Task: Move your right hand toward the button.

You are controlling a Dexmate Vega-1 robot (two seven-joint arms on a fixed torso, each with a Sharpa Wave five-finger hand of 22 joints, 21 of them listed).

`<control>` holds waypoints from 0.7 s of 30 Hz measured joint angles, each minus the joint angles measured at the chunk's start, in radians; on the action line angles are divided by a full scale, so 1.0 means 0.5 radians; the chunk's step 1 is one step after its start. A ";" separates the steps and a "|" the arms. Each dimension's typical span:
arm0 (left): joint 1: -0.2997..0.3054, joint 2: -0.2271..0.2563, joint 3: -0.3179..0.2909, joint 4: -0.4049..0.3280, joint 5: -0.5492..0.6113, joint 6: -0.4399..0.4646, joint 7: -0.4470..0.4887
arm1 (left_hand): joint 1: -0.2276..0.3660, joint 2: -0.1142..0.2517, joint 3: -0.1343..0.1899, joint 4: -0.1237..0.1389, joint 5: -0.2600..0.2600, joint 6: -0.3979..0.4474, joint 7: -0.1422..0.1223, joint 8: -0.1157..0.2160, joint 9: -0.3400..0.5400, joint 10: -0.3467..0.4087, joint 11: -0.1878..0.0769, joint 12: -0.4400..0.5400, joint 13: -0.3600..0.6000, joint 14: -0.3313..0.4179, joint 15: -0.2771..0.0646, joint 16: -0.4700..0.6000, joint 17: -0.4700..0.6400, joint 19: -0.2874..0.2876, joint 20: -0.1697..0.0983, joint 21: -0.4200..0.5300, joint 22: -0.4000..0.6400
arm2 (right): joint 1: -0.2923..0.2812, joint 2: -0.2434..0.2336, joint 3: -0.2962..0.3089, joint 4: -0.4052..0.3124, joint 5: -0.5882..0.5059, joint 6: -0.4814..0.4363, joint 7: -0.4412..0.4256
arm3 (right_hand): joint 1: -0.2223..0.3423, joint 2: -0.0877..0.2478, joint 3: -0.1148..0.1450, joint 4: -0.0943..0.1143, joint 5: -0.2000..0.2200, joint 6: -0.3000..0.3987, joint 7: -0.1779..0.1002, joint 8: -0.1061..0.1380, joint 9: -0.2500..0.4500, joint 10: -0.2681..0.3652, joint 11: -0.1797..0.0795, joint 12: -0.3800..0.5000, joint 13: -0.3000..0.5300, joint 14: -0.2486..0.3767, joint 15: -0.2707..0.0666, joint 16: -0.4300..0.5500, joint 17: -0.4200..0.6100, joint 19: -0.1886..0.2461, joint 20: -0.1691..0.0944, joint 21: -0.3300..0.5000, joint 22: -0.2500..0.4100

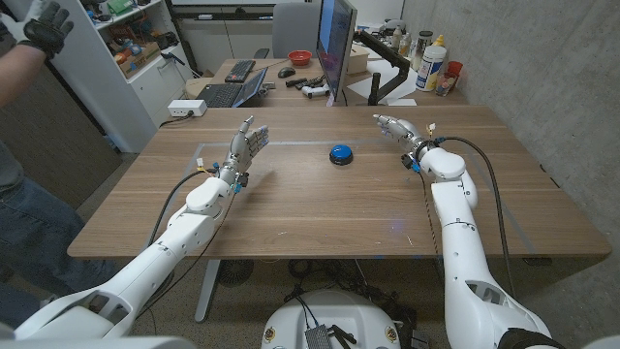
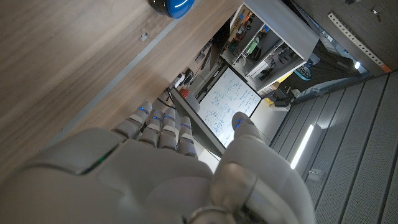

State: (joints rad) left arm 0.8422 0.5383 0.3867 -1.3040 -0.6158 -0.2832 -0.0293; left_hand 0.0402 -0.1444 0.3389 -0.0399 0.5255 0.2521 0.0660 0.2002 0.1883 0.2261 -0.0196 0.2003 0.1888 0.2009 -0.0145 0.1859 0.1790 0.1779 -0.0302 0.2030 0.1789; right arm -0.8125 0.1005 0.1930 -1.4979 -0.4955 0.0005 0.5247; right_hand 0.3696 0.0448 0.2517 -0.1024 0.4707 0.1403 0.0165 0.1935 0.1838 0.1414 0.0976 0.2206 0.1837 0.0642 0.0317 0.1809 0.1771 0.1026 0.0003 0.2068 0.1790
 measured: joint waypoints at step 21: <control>0.006 0.011 0.003 -0.004 0.024 -0.003 0.007 | 0.011 0.011 -0.006 -0.006 0.012 0.021 0.000 0.000 0.000 0.000 0.000 0.000 0.000 0.000 0.000 0.000 0.000 0.000 0.000 0.000 0.000 | -0.047 -0.084 -0.227 -0.079 -0.386 -0.036 -0.269 | 0.034 -0.018 0.005 -0.038 0.016 0.045 -0.045 0.015 0.000 0.061 -0.045 0.015 0.000 0.015 -0.014 0.000 0.000 0.014 0.014 -0.008 0.000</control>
State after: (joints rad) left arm 0.8452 0.5440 0.3884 -1.3060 -0.6037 -0.2847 -0.0258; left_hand 0.0455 -0.1391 0.3360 -0.0428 0.5313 0.2628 0.0659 0.2002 0.1883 0.2261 -0.0196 0.2003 0.1886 0.2009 -0.0145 0.1859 0.1789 0.1779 -0.0303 0.2030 0.1788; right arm -0.8358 0.0585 0.0795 -1.5372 -0.6883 -0.0177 0.3899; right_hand 0.3866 0.0359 0.2542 -0.1215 0.4786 0.1630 -0.0060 0.2013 0.1837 0.1717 0.0751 0.2283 0.1837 0.0715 0.0246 0.1809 0.1771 0.1098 0.0073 0.2029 0.1790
